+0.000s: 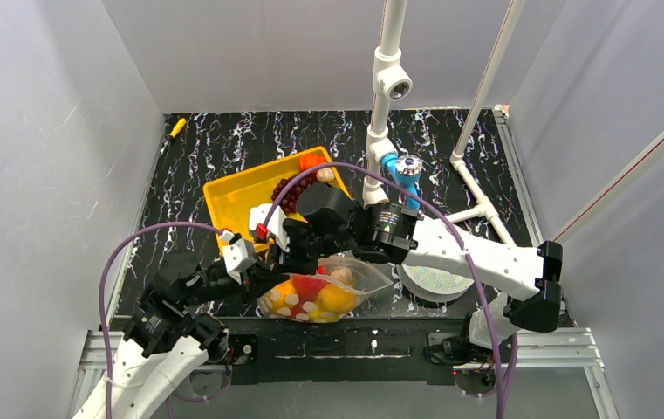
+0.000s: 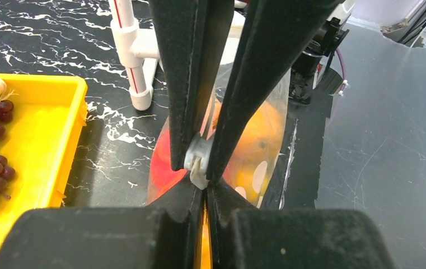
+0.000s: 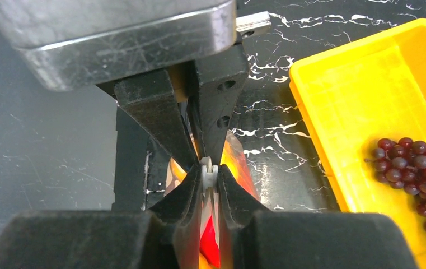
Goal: Place the food in the zip-top bag and seal the zipper
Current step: Zip the zipper food storage bag at the center of the board.
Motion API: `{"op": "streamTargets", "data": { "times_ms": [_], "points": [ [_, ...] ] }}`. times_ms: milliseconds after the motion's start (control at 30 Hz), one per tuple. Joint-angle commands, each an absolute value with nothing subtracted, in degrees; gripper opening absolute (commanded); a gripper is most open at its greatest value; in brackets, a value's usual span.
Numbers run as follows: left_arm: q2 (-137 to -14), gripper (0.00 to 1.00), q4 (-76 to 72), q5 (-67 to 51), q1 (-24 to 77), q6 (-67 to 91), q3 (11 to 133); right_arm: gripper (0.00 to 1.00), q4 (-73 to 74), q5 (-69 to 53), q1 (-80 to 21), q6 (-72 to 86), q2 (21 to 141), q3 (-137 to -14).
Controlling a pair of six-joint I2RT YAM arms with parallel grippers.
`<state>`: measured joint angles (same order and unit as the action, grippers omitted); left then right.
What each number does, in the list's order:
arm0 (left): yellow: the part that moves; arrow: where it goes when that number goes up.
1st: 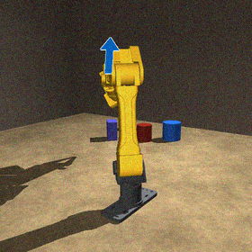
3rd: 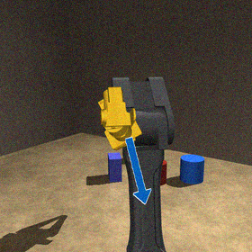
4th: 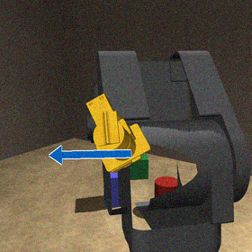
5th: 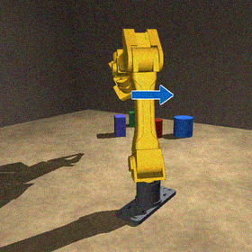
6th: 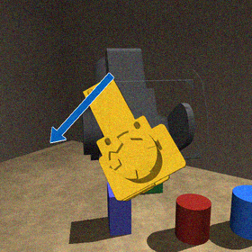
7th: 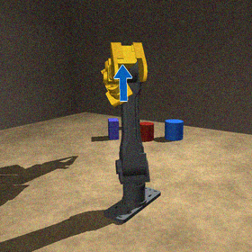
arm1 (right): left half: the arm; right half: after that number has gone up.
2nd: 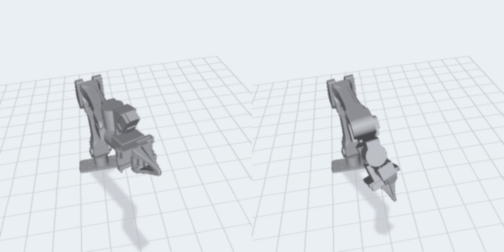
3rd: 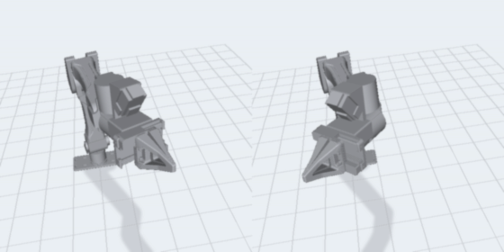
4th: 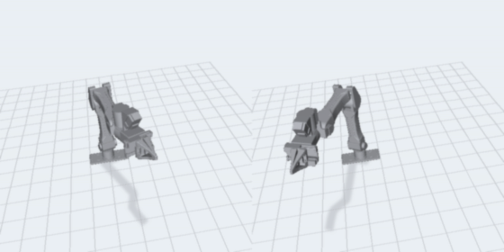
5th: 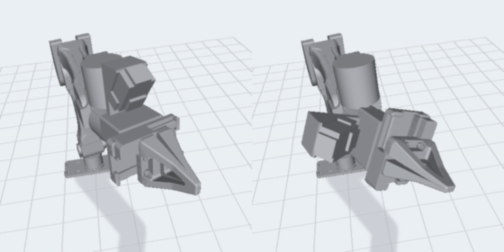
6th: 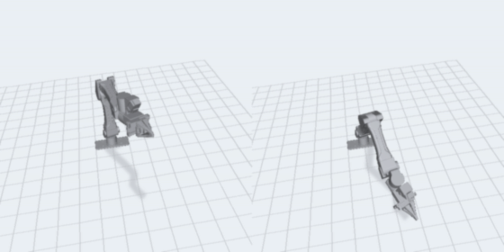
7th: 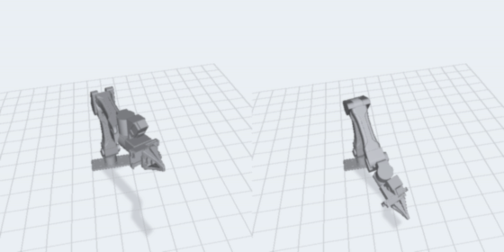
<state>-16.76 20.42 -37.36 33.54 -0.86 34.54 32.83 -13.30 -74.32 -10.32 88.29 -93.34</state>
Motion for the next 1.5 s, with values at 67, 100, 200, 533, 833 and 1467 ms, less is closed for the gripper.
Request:
{"op": "streamTargets", "data": {
  "times_ms": [67, 100, 200, 533, 833, 1467],
  "points": [
    [-14.9, 0.0, 20.0, -34.9, 33.6, -1.9, 34.6, 0.01, 30.7, -11.1, -74.6, -11.4, 86.3, -93.2],
    [-14.5, 0.0, 20.3, -33.9, 33.5, -2.2, 34.6, 0.01, 30.8, -11.0, -74.4, -11.5, 85.6, -92.5],
    [-12.4, 0.0, 20.9, -30.9, 33.5, -2.8, 34.3, 0.01, 30.3, -12.6, -73.3, -11.4, 82.3, -89.2],
    [-12.9, 0.0, 18.4, -35.4, 33.6, -1.1, 33.7, 0.01, 30.4, -16.7, -71.9, -8.6, 80.3, -87.5],
    [-21.5, 0.45, 14.1, -43.2, 33.5, 5.8, 36.8, 0.01, 29.3, -18.7, -71.9, -7.4, 84.7, -92.0],
    [-16.7, 0.21, 19.0, -40.7, 33.5, 2.0, 36.2, 0.01, 33.3, -18.1, -71.8, -8.3, 83.5, -92.4]
  ]
}}
